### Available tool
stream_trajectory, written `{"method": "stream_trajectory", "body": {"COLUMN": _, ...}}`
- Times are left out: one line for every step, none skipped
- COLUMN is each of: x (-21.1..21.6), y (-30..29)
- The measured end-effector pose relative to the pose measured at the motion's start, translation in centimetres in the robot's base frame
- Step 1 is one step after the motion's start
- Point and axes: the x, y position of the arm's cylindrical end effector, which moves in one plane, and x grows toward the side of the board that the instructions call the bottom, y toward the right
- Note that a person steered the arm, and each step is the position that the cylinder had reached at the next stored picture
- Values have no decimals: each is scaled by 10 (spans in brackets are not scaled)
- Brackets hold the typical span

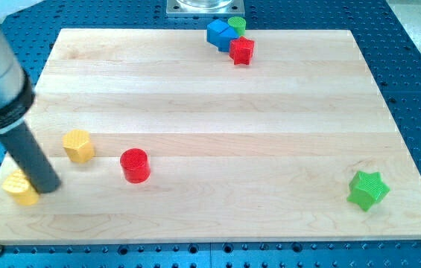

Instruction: Push the heart up towards the hexagon

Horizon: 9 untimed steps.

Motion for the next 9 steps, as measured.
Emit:
{"method": "stream_trajectory", "body": {"x": 0, "y": -28}}
{"method": "stream_trajectory", "body": {"x": -11, "y": -29}}
{"method": "stream_trajectory", "body": {"x": -28, "y": -29}}
{"method": "stream_trajectory", "body": {"x": -44, "y": -22}}
{"method": "stream_trajectory", "body": {"x": -49, "y": -11}}
{"method": "stream_trajectory", "body": {"x": -44, "y": -14}}
{"method": "stream_trajectory", "body": {"x": -23, "y": -45}}
{"method": "stream_trajectory", "body": {"x": -15, "y": -70}}
{"method": "stream_trajectory", "body": {"x": -17, "y": -70}}
